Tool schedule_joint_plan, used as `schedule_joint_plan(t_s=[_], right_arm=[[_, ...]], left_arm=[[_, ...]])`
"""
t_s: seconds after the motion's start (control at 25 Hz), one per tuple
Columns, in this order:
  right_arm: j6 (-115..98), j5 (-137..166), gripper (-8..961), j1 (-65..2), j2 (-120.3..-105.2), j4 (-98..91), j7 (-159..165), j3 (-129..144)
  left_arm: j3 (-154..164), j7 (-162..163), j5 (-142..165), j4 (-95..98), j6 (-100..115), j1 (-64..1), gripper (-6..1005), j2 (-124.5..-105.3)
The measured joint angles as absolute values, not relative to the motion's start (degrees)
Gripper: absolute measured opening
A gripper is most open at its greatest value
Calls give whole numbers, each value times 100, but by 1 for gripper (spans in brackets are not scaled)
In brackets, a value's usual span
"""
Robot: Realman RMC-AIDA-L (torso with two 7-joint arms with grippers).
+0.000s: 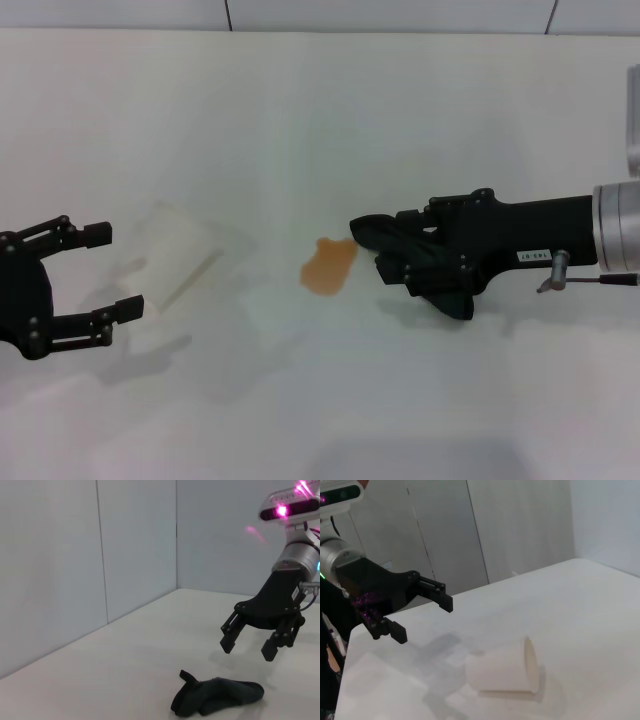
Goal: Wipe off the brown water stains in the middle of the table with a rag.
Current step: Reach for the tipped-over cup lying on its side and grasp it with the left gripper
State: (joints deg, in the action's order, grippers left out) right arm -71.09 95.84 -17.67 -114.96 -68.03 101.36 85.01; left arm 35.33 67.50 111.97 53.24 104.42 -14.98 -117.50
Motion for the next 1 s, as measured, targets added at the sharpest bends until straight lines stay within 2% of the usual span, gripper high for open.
schedule_joint_plan(t_s=[1.0], right_arm=[[-7101, 9716, 691, -1766, -11503, -6824, 10163, 8514]], left_arm=[[3536, 6887, 11198, 5357, 10422, -1504, 874, -11747]])
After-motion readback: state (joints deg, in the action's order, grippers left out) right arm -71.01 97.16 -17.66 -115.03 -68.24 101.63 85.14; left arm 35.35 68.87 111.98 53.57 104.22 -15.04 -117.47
